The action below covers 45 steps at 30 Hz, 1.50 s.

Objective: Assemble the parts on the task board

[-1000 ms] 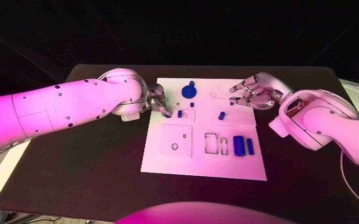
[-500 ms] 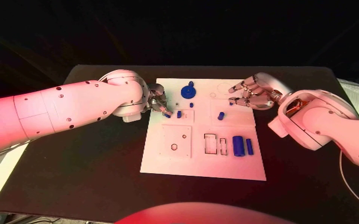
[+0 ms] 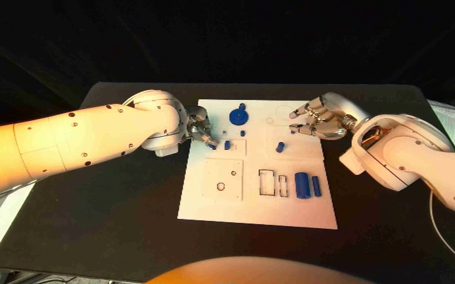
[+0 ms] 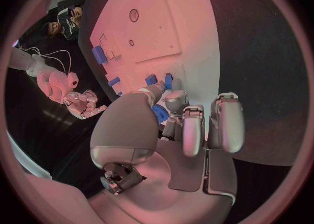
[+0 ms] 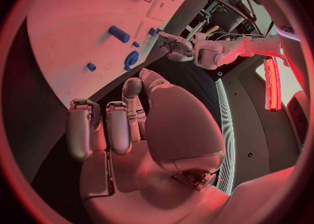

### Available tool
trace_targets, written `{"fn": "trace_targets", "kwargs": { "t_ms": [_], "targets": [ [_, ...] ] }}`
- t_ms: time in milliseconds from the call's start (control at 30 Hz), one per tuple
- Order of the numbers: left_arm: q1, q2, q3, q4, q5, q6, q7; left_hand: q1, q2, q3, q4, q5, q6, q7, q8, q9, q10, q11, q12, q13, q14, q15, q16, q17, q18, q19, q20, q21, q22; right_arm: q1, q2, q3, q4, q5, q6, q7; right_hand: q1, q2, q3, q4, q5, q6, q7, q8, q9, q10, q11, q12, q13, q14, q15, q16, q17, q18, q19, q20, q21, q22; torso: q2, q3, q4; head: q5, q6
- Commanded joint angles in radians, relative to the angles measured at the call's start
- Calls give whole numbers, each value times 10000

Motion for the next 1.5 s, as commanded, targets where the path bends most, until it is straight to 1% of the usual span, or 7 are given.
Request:
{"fn": "trace_targets", "kwargs": {
  "t_ms": [33, 200, 500, 700, 967, 1267, 1500],
  "targets": [
    [-11, 3, 6, 67, -233, -237, 84, 23, -29, 923, -887, 51, 51, -112, 60, 20, 56, -5, 63, -1, 1052, -97, 30, 2628, 1, 100, -24, 62, 818, -21, 10, -1, 9, -25, 143, 112, 78, 8, 4, 49, 54, 52, -4, -48, 15, -75, -9, -15, 8, 679, -31, 42, 855, 139, -66, 2, -68, 73, -1, 1, -6, 6, 22],
    [-23, 7, 7, 83, -339, -226, 28, 17, -35, 941, -889, 51, 51, -112, 64, 23, 58, -6, 62, -2, 1052, -99, 30, 2628, 1, 101, -25, 63, 819, -30, 10, -1, 8, -26, 194, 113, 78, 8, 4, 49, 54, 52, -4, -48, 15, -75, -9, -15, 8, 679, -31, 42, 855, 139, -66, 2, -68, 73, 2, 3, -8, 21, 20],
    [-45, 35, 7, 64, -377, -4, -124, 11, -40, 958, -891, 50, 51, -112, 68, 25, 71, -7, 78, 18, 1052, -99, 30, 2628, -6, 116, -26, 86, 848, -33, 4, -1, 13, -27, 227, 109, 78, 8, 4, 49, 54, 52, -4, -48, 15, -75, -9, -15, 8, 679, -31, 42, 855, 139, -66, 2, -68, 73, 4, 8, -11, 27, 12],
    [-51, 55, 7, 47, -383, 301, -179, -2, -55, 1000, -898, 52, 49, -115, 77, 30, 67, -9, 63, -4, 1052, -102, 30, 2628, -6, 118, -29, 87, 850, -35, 3, -1, 15, -27, 246, 108, 78, 13, 8, 59, 84, 54, -3, -48, 15, -75, -7, -15, 7, 675, -29, 45, 862, 141, -69, 4, -71, 68, -1, 9, -21, 42, -10],
    [-60, 96, 7, 27, -346, 622, -207, -10, -77, 1038, -911, 51, 43, -115, 82, 33, 72, -10, 65, 1, 1052, -103, 30, 2628, -5, 117, -31, 82, 846, -39, 8, -1, 14, -27, 275, 109, 78, 13, 8, 59, 84, 54, -3, -48, 15, -75, -7, -15, 7, 675, -29, 45, 862, 141, -69, 4, -71, 68, 1, 11, -3, 37, -28],
    [-83, 121, 6, 5, -328, 724, -218, -10, -77, 1038, -911, 51, 43, -115, 82, 33, 72, -10, 65, 1, 1052, -103, 30, 2628, -5, 117, -31, 82, 846, -46, 15, -1, 6, -27, 290, 115, 78, 13, 8, 59, 84, 54, -3, -48, 15, -75, -7, -15, 7, 675, -29, 45, 862, 141, -69, 4, -71, 68, 1, 14, -12, 41, -21],
    [-87, 146, 6, -22, -280, 818, -240, -46, -87, 1093, -904, 49, 45, -112, 96, 40, 80, -7, 69, 8, 1052, -104, 30, 2628, -7, 121, -34, 86, 854, -52, 20, -1, 6, -26, 297, 121, 78, 13, 8, 59, 84, 54, -3, -48, 15, -75, -7, -15, 7, 675, -29, 45, 862, 141, -69, 4, -71, 68, 0, 11, -3, 58, -30]
  ]
}}
